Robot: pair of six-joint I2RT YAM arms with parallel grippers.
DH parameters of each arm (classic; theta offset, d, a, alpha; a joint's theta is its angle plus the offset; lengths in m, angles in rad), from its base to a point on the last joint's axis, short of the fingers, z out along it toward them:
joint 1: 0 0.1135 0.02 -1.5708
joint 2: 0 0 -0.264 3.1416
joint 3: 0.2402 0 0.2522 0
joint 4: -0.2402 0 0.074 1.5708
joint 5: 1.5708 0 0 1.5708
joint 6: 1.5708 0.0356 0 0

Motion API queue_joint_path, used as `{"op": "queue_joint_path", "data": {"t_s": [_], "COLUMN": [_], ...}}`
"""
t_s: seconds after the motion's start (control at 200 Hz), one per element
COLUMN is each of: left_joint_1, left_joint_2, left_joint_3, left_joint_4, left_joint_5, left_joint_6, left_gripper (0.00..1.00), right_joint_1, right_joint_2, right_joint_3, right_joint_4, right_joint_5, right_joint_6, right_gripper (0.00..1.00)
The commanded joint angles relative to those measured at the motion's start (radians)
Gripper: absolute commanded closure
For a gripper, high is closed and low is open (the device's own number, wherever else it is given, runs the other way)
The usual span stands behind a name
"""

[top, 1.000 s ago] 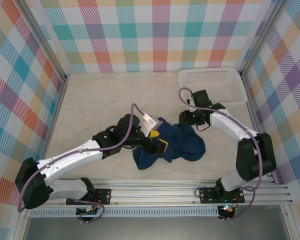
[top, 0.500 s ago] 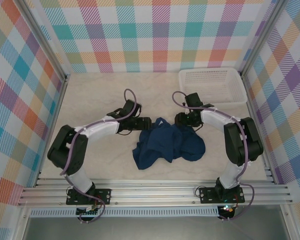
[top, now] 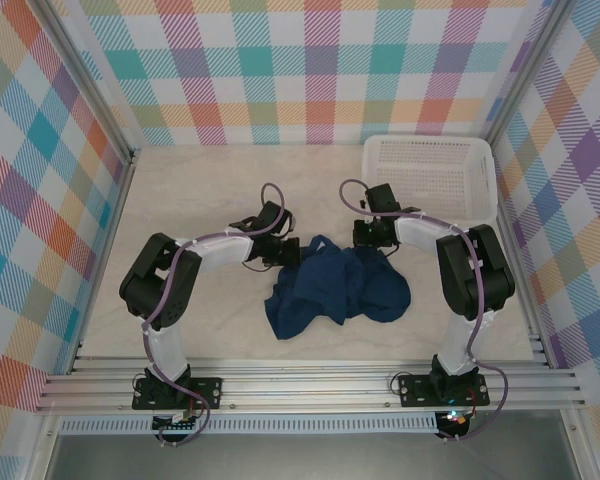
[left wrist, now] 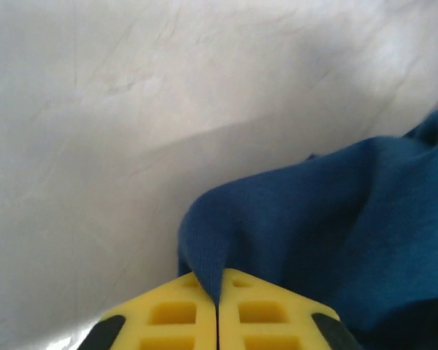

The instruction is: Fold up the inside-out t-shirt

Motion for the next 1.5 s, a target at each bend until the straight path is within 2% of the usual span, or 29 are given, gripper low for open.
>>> {"op": "queue_joint_path", "data": {"t_s": [0.0,0.185,0.315,0.47,0.64,0.795,0.945,1.165,1.325,1.495], "left_joint_1": [0.001,0.010,0.023,0.035,0.038,0.038,0.037,0.003,-0.037,-0.051], "left_joint_2": [-0.046,-0.236,-0.367,-0.476,-0.594,-0.677,-0.730,-0.728,-0.689,-0.628], "left_joint_3": [0.055,0.104,0.145,0.215,0.202,0.089,-0.104,-0.414,-0.470,-0.456], "left_joint_4": [-0.016,-0.053,-0.029,0.000,0.103,0.130,0.138,0.193,0.163,0.105], "left_joint_5": [-0.051,-0.246,-0.346,-0.410,-0.366,-0.304,-0.163,-0.010,-0.013,-0.027], "left_joint_6": [0.037,0.115,0.169,0.236,0.278,0.257,0.169,0.068,0.070,0.076], "left_gripper": [1.00,1.00,1.00,1.00,1.00,1.00,1.00,1.00,1.00,0.99], "right_joint_1": [0.007,0.008,0.008,0.013,0.022,0.024,0.024,0.024,0.025,0.030], "right_joint_2": [-0.050,-0.197,-0.250,-0.247,-0.273,-0.342,-0.456,-0.560,-0.574,-0.530], "right_joint_3": [0.008,0.103,0.250,0.474,0.572,0.476,0.228,-0.116,-0.276,-0.307], "right_joint_4": [-0.013,-0.002,0.000,-0.035,-0.011,0.032,0.086,0.011,-0.007,-0.039], "right_joint_5": [-0.036,-0.047,-0.081,-0.158,-0.180,-0.190,-0.195,-0.163,-0.177,-0.202], "right_joint_6": [-0.021,-0.070,-0.096,-0.105,-0.151,-0.166,-0.129,-0.012,0.054,0.067], "right_gripper": [0.99,1.00,1.00,1.00,1.00,1.00,1.00,1.00,1.00,1.00]}}
